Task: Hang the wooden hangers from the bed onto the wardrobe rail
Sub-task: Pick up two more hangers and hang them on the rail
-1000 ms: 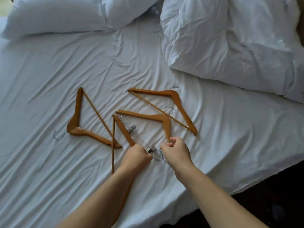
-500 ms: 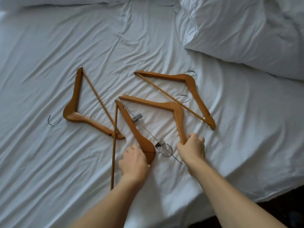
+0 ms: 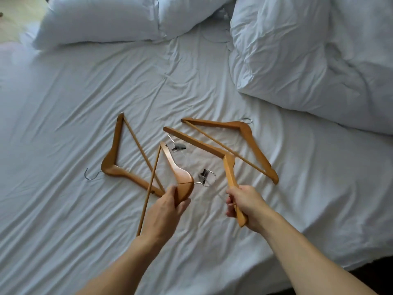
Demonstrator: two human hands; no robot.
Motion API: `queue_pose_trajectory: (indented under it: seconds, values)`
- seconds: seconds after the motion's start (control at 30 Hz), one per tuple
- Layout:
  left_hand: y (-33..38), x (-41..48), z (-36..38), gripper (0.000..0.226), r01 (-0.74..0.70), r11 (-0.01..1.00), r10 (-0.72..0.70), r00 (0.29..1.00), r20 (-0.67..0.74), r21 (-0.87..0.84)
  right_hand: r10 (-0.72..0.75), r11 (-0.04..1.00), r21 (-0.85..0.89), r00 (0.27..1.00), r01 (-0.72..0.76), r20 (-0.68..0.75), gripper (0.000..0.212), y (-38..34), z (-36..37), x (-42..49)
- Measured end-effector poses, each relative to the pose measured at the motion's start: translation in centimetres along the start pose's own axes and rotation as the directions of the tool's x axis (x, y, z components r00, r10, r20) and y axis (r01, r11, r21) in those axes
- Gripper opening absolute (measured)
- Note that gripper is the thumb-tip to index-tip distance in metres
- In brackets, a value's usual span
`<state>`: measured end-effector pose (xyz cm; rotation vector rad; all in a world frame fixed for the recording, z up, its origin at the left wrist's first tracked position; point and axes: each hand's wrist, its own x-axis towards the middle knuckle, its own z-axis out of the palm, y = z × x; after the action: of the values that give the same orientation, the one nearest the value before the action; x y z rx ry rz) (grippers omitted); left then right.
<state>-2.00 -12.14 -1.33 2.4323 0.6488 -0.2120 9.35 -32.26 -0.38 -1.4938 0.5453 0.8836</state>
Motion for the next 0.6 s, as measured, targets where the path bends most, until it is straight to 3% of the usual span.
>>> queue_pose_trajectory:
  seconds: [0.13,0.23,0.33,0.47,0.6]
  values:
    - [1.0,0.8,-4.9,0.049,-0.043,0.999,0.046,0.992,-0.116,0.030,0.216,0.945,0.184,0.940,-0.269,0.264,0.010,-4.4,-0.7,-2.7]
    - [2.6,1.4,-7.9,0.046,-0.051,0.996,0.029,0.962,-0.272,-0.077,0.236,0.905,0.237,0.881,-0.352,0.410,0.016,-6.5,-0.8,-4.9]
    - [4.3,2.1,-10.5,0.049,-0.032,0.987,-0.020,0.948,-0.319,-0.157,0.128,0.933,0.256,0.897,-0.254,0.423,0.024,-7.6,-0.3,-6.6]
    - [6.3,2.6,-12.5,0.047,-0.011,0.993,-0.020,0.964,-0.267,-0.114,-0.025,0.959,0.269,0.924,-0.085,0.381,0.040,-9.6,-0.4,-8.7]
    - [8.0,3.0,-13.6,0.041,0.088,0.965,-0.147,0.962,-0.229,-0.247,-0.253,0.954,0.220,0.942,0.204,0.223,0.042,-11.7,-0.5,-10.5]
